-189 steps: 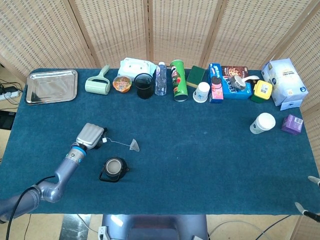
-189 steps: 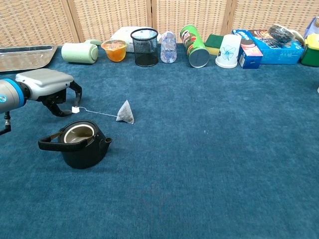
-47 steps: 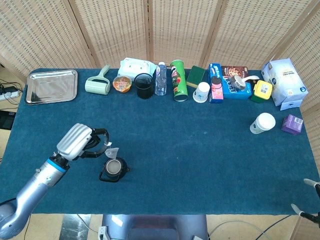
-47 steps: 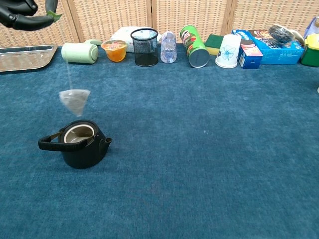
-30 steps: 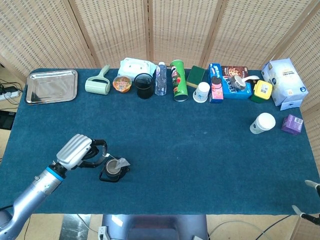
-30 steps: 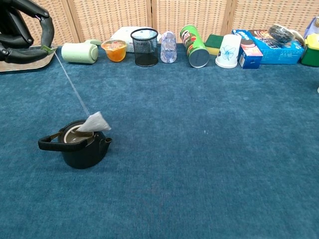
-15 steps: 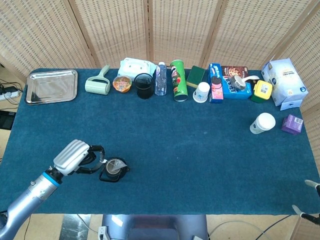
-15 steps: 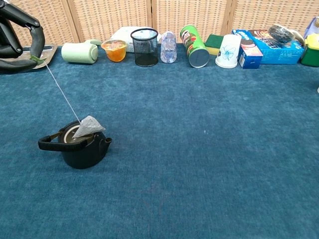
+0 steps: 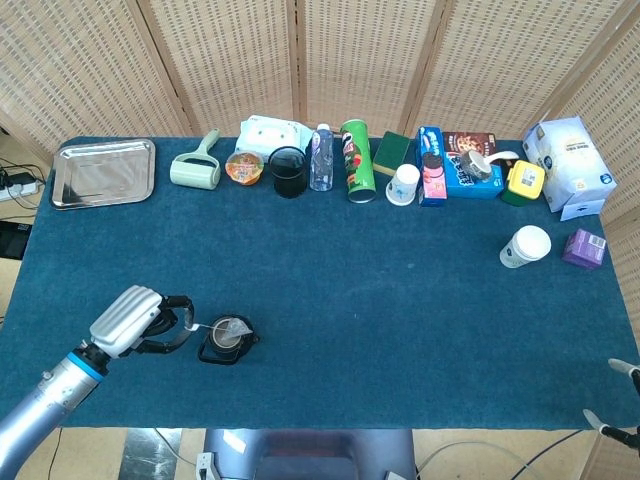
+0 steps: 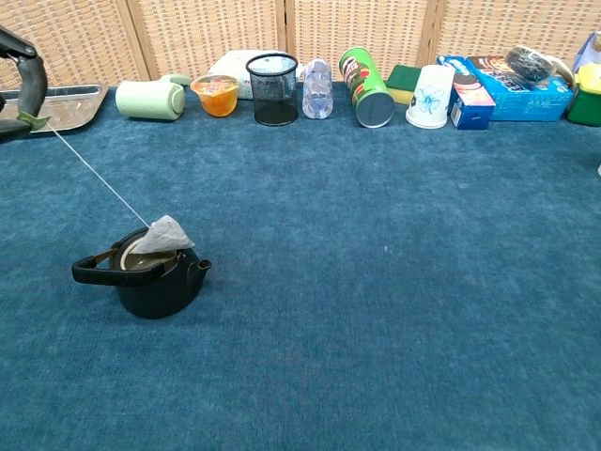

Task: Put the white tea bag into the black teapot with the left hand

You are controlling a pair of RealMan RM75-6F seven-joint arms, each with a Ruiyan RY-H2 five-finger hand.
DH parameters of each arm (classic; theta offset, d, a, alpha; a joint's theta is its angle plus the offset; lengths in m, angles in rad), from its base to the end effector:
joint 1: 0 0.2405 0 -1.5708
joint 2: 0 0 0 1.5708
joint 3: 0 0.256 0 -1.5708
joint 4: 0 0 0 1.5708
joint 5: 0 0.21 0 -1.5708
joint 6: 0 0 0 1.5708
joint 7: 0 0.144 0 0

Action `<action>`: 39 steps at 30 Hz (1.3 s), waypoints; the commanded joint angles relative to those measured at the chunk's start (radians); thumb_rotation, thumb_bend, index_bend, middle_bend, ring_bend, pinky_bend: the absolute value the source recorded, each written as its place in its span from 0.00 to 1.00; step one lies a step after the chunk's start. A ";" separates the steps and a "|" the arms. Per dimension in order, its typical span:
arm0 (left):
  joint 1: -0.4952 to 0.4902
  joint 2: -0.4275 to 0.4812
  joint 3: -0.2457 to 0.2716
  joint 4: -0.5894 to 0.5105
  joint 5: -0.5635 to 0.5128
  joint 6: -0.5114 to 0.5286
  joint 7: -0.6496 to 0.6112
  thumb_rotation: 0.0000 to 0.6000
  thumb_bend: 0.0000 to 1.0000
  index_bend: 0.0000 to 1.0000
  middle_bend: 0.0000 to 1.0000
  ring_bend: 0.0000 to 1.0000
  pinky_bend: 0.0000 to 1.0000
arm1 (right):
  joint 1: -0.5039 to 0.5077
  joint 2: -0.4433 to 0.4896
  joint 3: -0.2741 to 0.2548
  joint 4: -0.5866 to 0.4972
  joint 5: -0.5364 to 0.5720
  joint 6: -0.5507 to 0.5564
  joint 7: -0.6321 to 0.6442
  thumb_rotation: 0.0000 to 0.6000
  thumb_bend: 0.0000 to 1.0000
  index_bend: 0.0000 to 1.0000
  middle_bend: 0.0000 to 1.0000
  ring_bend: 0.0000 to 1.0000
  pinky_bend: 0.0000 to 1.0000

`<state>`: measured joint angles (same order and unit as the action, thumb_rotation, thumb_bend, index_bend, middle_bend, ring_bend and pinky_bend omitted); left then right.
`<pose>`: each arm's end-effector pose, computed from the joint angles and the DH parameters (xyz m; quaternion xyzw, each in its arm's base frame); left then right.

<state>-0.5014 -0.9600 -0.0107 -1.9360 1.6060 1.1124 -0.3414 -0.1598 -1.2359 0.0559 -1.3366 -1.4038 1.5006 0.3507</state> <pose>-0.1744 0.2458 0.1219 -0.6935 -0.4833 -0.4583 0.2747 -0.3973 -0.0910 0.1599 0.4495 -0.5068 0.3685 0.6366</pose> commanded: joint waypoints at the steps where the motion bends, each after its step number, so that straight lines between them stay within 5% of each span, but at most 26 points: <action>1: 0.005 0.006 0.007 0.000 0.007 0.003 -0.008 1.00 0.52 0.68 1.00 1.00 0.95 | 0.000 0.001 -0.001 -0.001 -0.001 0.000 -0.001 1.00 0.18 0.25 0.27 0.19 0.15; 20: -0.003 -0.020 0.025 0.015 -0.001 -0.041 -0.006 1.00 0.52 0.68 1.00 1.00 0.95 | -0.007 0.002 -0.003 0.005 -0.002 0.008 0.009 1.00 0.18 0.25 0.27 0.19 0.15; 39: 0.017 -0.066 -0.003 0.074 -0.164 -0.050 0.203 1.00 0.52 0.68 1.00 1.00 0.95 | -0.003 0.001 -0.003 0.006 -0.001 0.000 0.007 1.00 0.18 0.25 0.27 0.19 0.15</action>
<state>-0.4877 -1.0217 -0.0117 -1.8688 1.4565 1.0659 -0.1523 -0.1630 -1.2351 0.0533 -1.3303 -1.4049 1.5008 0.3573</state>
